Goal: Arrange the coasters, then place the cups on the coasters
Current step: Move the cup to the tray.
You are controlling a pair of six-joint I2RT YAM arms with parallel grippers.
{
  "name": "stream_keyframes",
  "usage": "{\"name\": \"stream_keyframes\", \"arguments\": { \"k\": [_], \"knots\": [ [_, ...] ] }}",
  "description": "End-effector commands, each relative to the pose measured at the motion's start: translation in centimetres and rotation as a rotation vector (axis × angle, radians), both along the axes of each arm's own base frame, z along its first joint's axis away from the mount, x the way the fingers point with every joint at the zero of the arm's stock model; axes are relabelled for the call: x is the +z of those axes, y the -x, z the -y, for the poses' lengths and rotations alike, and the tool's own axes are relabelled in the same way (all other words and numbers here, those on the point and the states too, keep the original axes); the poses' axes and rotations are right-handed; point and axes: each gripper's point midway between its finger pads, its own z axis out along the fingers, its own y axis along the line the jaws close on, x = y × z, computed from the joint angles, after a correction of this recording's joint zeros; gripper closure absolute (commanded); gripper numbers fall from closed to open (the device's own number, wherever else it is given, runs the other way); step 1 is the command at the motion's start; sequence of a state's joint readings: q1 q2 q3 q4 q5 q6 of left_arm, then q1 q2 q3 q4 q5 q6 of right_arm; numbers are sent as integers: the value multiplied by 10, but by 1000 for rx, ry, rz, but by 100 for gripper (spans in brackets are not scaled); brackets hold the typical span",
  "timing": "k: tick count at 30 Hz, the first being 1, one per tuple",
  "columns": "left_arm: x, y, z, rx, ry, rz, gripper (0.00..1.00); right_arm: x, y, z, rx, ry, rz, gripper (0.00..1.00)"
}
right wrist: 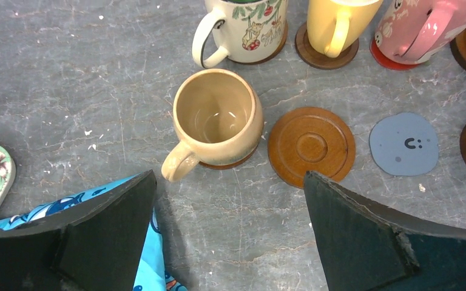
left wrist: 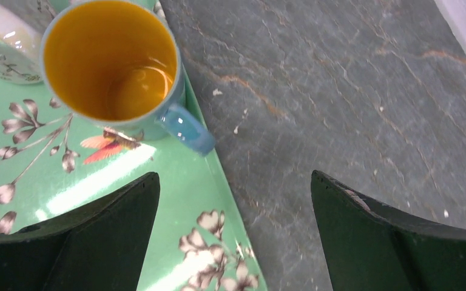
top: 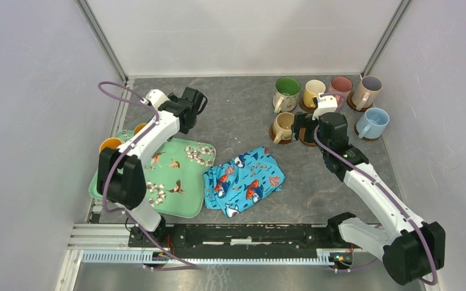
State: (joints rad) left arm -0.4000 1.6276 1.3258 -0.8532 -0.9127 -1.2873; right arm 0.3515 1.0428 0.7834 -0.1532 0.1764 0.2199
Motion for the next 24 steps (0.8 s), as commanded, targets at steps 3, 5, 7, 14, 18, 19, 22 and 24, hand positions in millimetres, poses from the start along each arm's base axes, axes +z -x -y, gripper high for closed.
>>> {"name": "stream_keyframes", "arguments": {
  "k": [3, 5, 7, 14, 18, 19, 22, 24],
  "knots": [
    [4, -41, -19, 52, -31, 40, 0, 27, 3, -1, 6, -23, 83, 2],
    [-3, -51, -20, 39, -13, 29, 0, 28, 4, -1, 8, -20, 83, 2],
    [-9, -57, -25, 36, -11, 9, 0, 28, 4, 0, 8, -17, 80, 2],
    [-27, -56, -37, 47, -8, -49, 0, 24, 5, -1, 14, -11, 72, 2],
    [-34, -42, -40, 47, 0, -74, 0, 22, 5, -3, 19, -18, 71, 2],
    [-36, -38, -41, 48, -3, -74, 0, 21, 4, -4, 21, -19, 72, 2],
    [-32, -35, -44, 38, -16, -60, 0, 19, 3, -8, 36, -25, 67, 2],
    [-31, -33, -43, 28, -10, -68, 0, 19, 2, -9, 35, -25, 65, 2]
  ]
}}
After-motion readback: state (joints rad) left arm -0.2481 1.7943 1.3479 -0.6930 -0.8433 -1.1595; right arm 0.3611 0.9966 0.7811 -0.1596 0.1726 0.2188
